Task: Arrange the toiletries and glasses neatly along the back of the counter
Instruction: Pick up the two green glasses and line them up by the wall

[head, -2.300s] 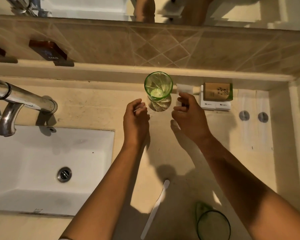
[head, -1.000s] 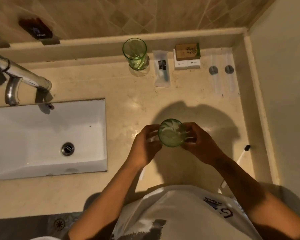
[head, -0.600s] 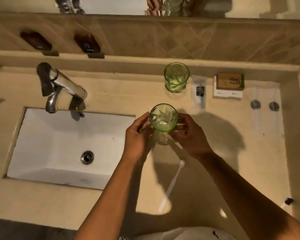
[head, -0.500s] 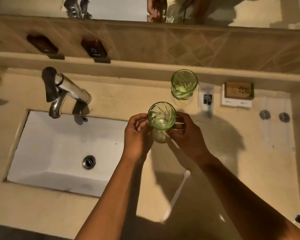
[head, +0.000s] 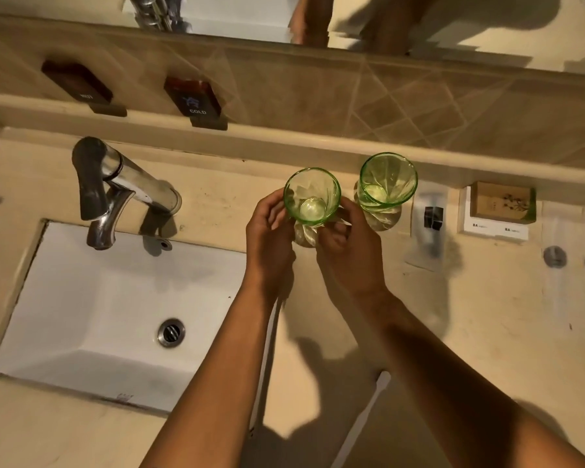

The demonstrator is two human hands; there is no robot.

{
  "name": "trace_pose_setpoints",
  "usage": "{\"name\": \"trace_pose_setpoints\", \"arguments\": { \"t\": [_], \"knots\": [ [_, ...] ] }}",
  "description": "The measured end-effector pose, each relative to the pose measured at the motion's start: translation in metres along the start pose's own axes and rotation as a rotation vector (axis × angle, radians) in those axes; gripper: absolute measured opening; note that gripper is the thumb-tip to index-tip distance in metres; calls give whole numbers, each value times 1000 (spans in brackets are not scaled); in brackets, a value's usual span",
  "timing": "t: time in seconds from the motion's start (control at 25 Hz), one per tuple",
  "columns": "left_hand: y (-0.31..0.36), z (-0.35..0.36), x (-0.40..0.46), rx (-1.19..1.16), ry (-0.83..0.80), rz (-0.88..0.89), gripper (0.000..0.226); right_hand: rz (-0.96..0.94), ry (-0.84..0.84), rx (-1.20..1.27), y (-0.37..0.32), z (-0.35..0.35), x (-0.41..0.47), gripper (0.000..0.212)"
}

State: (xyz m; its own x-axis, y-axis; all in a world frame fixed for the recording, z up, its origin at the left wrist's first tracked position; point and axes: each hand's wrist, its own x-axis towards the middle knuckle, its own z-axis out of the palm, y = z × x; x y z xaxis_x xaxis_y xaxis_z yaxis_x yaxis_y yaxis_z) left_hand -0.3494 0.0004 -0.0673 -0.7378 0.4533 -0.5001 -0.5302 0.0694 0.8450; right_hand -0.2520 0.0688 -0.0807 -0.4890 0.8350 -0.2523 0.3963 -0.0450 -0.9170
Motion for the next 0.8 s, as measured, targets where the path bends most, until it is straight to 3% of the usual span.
{"name": "trace_pose_setpoints", "arguments": {
  "t": [0.52, 0.8],
  "knots": [
    [10, 11, 35, 204, -12, 166, 45, 19, -19, 106, -6, 16, 24, 69],
    [10, 14, 38, 177, -23, 153, 47, 37, -25, 128, -10, 19, 28, 72]
  ]
}}
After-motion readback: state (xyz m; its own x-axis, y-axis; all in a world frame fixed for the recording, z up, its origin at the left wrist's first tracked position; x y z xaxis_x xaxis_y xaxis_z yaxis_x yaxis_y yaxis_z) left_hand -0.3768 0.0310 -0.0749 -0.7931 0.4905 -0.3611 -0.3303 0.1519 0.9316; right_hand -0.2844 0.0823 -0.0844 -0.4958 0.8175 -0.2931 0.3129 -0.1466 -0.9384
